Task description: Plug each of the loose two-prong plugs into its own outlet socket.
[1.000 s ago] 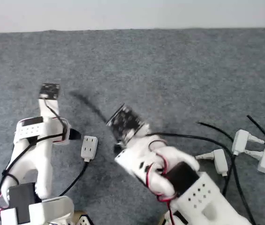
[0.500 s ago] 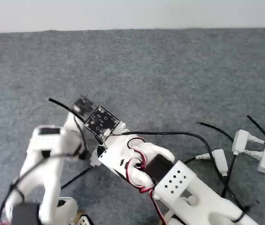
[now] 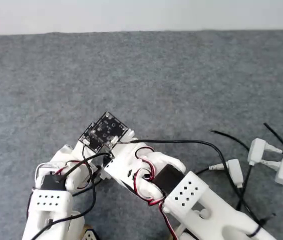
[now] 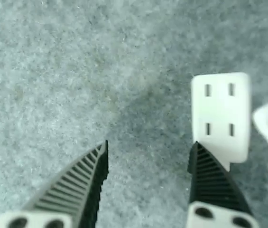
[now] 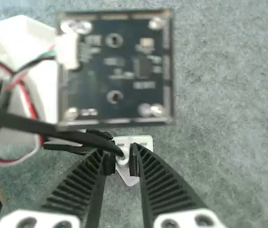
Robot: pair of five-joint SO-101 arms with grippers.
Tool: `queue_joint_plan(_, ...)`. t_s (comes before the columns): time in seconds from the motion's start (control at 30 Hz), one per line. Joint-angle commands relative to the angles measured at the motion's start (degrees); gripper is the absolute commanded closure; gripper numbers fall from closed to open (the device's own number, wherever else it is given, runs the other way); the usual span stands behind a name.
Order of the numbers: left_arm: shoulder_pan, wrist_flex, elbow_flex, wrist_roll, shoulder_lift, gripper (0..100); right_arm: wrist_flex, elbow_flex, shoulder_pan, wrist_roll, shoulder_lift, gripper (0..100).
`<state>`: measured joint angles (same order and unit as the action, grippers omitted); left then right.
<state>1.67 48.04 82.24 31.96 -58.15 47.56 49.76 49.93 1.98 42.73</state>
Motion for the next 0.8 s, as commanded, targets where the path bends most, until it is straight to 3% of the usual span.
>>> queue_joint_plan(0.0, -0.5, -1.3, -0.5, -12.0, -1.1, 75, -1.0, -0.6, -5.4, -4.0, 0.0, 99.1)
queue_joint_plan(0.13, -0.4, -4.3, -0.6, -26.0, -1.4, 75, -0.9, -0.6, -11.1, -8.3, 0.0, 99.1)
queue_joint_plan(0.2, -0.6, -4.0, -0.6, -27.8, -1.4, 75, -0.7, -0.6, -12.3, -9.7, -0.1, 99.1)
queue_joint_plan(0.27, -1.6, -2.0, -0.7, -25.2, -1.5, 74, -0.7, -0.5, -12.3, -9.8, -0.7, 99.1)
queue_joint_plan(0.5, -7.0, 1.7, -0.4, -5.8, -1.5, 74, -0.5, -0.4, -12.4, -9.8, -0.7, 99.1)
queue_joint_plan(0.77, -8.4, -2.3, 0.7, -1.8, -1.4, 74, 0.2, -0.4, -13.0, -9.8, -0.7, 99.1)
